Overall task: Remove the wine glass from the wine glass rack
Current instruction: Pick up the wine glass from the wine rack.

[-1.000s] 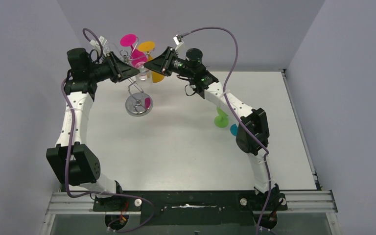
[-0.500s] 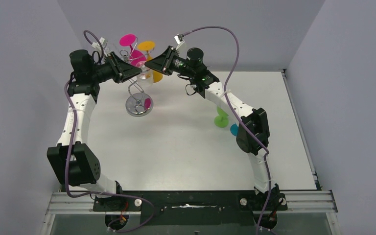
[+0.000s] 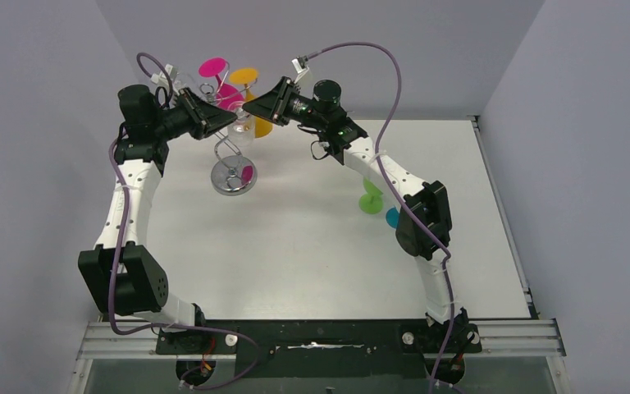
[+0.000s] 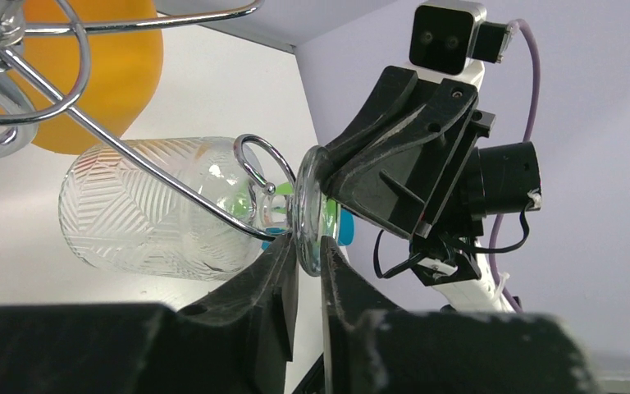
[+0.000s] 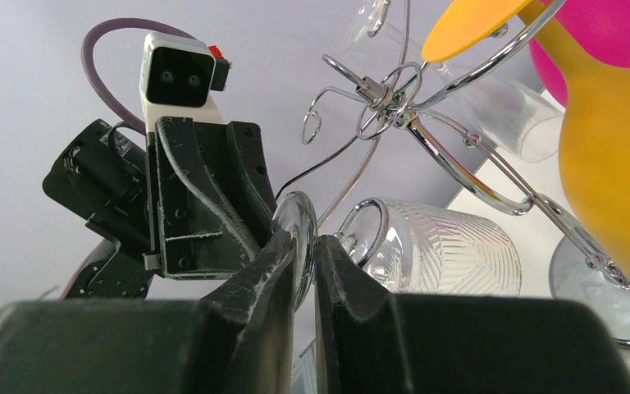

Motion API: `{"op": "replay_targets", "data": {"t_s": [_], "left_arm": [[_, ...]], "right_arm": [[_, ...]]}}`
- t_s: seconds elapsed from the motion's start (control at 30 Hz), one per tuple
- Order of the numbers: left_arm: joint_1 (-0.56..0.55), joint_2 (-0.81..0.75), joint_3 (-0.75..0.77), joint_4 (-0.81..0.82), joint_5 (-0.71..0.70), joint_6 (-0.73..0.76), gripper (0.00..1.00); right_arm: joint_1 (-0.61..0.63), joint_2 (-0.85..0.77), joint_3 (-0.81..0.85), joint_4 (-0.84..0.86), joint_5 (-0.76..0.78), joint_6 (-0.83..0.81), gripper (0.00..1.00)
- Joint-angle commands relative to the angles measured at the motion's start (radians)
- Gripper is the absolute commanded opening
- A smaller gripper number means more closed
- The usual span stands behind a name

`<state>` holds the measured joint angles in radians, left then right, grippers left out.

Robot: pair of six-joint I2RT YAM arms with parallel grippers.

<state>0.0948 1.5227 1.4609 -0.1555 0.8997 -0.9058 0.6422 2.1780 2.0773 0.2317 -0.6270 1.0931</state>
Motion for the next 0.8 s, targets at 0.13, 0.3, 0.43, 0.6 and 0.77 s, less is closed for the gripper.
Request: {"op": "replay_targets", "data": {"t_s": [0.13,0.3,0.43,0.6,0.77], "left_arm": [[-0.03,-0.011,0.086,0.012,-0.098,0.044,0.0],[-0.029,-0.038,0.035,0.096,-0.144,-0.032,0.0],[-0.03,-0.054,0.018,0.113,-0.181,-0.062,0.01],[-0.033,-0.047,0.025,0.101,-0.171,-0.049,0.2],[-0.036,-0.036,0.043,0.06,-0.157,-0.009,0.0]], "right_arm": [[0.051,-0.074,0.02,0.06,-0.079,-0.145,0.0],[0.054,-0.106,-0.076,0.122,-0.076,-0.134,0.0],[0.053,-0.122,-0.099,0.142,-0.086,-0.142,0.0],[0.054,-0.121,-0.094,0.145,-0.101,-0.146,0.0],[0.054,-0.125,-0.093,0.144,-0.105,-0.159,0.0]]}}
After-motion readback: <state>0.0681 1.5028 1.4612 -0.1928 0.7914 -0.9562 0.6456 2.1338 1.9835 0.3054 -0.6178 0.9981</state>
